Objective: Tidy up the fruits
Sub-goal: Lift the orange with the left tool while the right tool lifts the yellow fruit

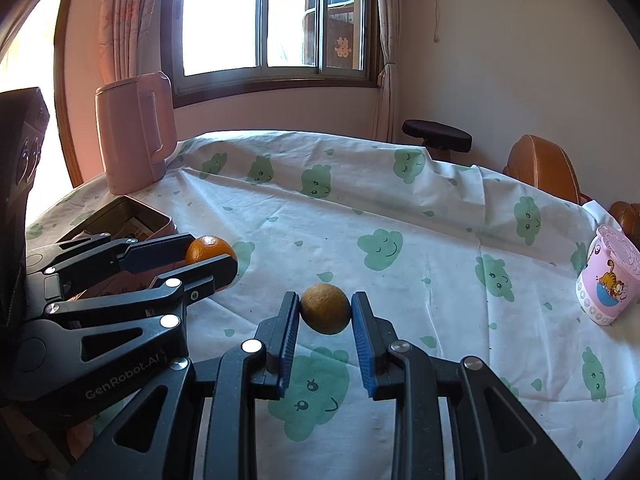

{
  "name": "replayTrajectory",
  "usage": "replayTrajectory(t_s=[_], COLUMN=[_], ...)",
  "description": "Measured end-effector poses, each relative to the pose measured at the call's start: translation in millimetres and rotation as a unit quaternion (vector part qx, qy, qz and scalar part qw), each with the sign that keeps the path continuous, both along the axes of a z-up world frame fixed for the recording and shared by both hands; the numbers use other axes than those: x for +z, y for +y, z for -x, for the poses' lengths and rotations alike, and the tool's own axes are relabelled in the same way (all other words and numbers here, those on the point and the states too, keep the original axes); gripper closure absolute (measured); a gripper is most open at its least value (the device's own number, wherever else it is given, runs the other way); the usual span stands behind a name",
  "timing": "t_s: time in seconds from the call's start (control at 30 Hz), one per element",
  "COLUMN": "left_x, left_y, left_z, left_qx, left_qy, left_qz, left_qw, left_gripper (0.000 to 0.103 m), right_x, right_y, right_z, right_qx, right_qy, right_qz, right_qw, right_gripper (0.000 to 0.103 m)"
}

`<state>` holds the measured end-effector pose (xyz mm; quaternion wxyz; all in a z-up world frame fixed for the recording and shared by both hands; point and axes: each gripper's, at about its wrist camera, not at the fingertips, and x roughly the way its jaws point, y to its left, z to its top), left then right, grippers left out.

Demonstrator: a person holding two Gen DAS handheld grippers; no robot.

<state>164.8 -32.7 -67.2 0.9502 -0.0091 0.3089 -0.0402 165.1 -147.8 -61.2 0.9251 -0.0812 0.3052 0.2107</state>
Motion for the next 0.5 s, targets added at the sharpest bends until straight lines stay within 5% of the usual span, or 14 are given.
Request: replayTrajectory(t_s=[0.5], left_x=[4], left_y=[-6], left_z=[7], left_qx=[-0.001], left_qy=[-0.023], left_qz=[-0.015], left_qw=[0.9996], left_gripper=[0.063], right_x=[8], right_y=[-6], right_z=[11], right_qx=[-0.005], right_qy=[-0.033], right_qz=[-0.017], right_qw=[0.999], right_gripper=[0.074])
